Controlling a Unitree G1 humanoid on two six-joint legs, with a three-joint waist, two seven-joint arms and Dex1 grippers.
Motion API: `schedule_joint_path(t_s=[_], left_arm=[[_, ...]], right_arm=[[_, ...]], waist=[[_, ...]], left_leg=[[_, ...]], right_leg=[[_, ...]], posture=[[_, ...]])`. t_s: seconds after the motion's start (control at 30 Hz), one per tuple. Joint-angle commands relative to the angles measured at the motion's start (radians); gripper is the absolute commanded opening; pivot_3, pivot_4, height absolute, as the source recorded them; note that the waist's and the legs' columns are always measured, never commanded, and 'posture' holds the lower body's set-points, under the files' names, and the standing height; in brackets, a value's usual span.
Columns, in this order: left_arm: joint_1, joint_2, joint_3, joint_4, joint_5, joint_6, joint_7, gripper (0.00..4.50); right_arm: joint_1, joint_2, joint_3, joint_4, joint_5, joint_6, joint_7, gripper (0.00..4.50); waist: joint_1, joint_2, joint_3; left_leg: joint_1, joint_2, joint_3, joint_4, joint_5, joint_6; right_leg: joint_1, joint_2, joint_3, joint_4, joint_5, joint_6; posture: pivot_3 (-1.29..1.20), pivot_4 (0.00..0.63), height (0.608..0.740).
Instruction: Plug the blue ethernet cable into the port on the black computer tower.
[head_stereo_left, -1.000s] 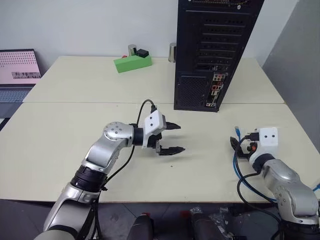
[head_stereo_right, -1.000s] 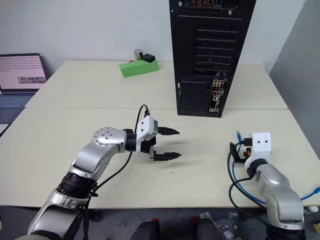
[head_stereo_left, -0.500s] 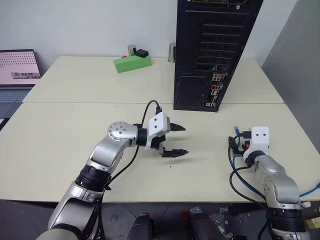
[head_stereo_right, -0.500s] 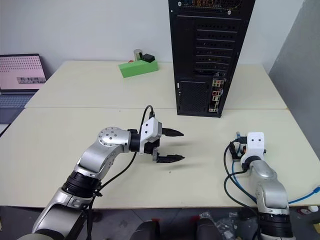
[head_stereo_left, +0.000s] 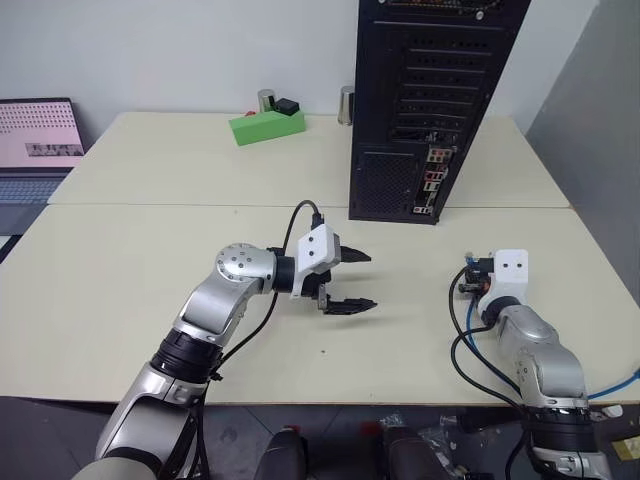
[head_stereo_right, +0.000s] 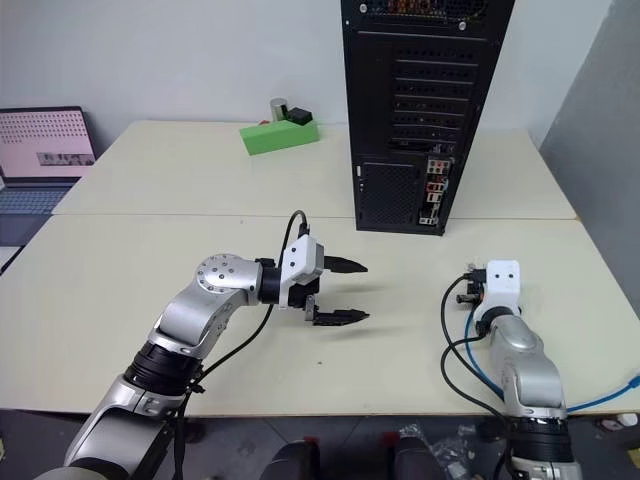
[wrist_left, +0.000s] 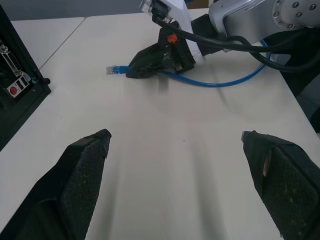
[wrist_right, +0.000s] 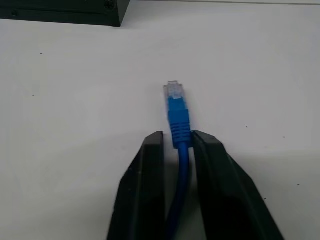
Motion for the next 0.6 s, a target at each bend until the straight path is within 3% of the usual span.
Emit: schedule_joint_path(t_s=[0.03, 0.37, 0.6], left_arm=[[-0.018, -0.001, 0.024, -0.011, -0.020, 0.005, -0.010, 4.50], [-0.054, 0.048, 0.008, 0.091, 0.020, -0.071, -0.097, 4.50], [-0.085, 0.049, -0.009, 0.140, 0.046, -0.121, -0.159, 4.50]], right_arm=[[0.011, -0.034, 0.011, -0.036, -0.002, 0.005, 0.052, 0.08], [-0.054, -0.292, 0.242, -0.369, 0.142, 0.124, 0.513, 0.05], [-0.160, -0.365, 0.337, -0.435, 0.211, 0.210, 0.657, 0.05]], waist=[[0.000, 0.000, 0.000], [-0.012, 0.000, 0.000], [-0.007, 0.000, 0.001]], left_leg=[[0.000, 0.000, 0.000, 0.000, 0.000, 0.000], [0.000, 0.000, -0.001, 0.000, 0.000, 0.000], [-0.001, 0.000, -0.001, 0.000, 0.000, 0.000]], right_leg=[[0.000, 0.000, 0.000, 0.000, 0.000, 0.000], [-0.001, 0.001, 0.000, 0.000, -0.001, 0.001], [-0.001, 0.001, -0.001, 0.000, -0.001, 0.001]], posture=[[0.00, 0.150, 0.740], [0.00, 0.150, 0.740], [0.00, 0.150, 0.740]])
